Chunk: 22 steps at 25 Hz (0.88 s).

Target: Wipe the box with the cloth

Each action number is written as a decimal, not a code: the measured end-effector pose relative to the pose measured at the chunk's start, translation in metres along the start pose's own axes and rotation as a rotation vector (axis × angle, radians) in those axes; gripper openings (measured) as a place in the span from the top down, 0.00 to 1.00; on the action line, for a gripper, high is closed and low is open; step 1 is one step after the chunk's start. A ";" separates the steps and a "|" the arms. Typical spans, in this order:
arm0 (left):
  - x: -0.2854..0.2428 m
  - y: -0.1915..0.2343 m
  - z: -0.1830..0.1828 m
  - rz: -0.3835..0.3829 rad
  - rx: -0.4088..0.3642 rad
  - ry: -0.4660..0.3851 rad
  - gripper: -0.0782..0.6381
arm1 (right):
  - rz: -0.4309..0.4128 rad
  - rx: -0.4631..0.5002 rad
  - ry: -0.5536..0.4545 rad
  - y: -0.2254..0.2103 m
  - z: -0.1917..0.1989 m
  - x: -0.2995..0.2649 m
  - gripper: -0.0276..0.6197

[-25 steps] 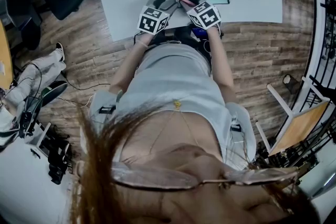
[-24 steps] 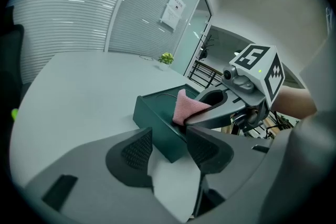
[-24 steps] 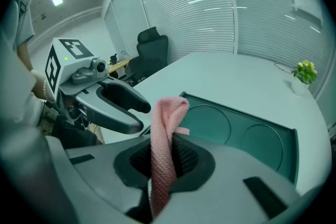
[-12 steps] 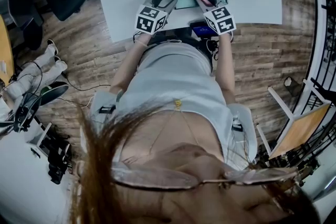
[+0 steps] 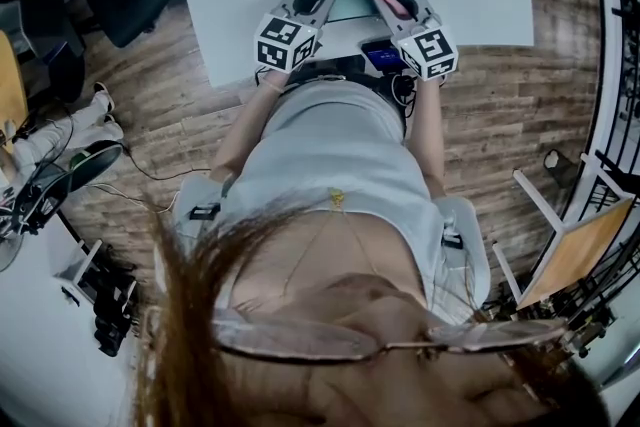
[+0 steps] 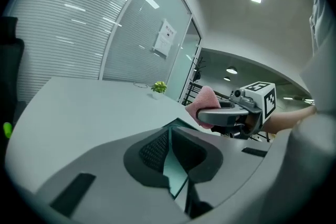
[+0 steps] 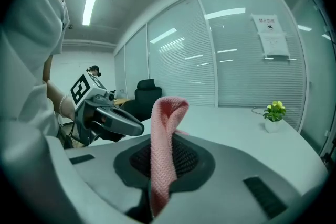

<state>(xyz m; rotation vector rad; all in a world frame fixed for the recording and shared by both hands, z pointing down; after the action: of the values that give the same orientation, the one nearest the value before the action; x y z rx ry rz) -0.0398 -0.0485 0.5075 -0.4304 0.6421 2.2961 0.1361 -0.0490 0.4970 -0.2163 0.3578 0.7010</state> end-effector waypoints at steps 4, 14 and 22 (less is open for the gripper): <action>0.003 -0.019 -0.009 0.026 -0.028 -0.047 0.84 | -0.022 0.008 -0.072 0.003 -0.008 0.014 0.90; 0.007 -0.046 -0.044 0.019 -0.135 -0.158 0.84 | -0.055 0.073 -0.203 0.013 -0.052 0.024 0.90; 0.021 -0.058 -0.086 -0.051 -0.216 -0.257 0.84 | -0.001 0.135 -0.279 0.021 -0.100 0.028 0.90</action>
<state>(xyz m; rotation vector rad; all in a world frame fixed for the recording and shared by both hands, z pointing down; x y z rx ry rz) -0.0028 -0.0483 0.4084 -0.2411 0.2554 2.3287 0.1174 -0.0483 0.3931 0.0101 0.1371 0.6926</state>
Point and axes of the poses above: the fingertips, and each gripper's own axes: x backward along the fingers, y to its left, z out of its underside, the point moved 7 cm from there along x, backward along the fingers, and after that the axes turned 2 degrees about y, right-handed, at the moved point
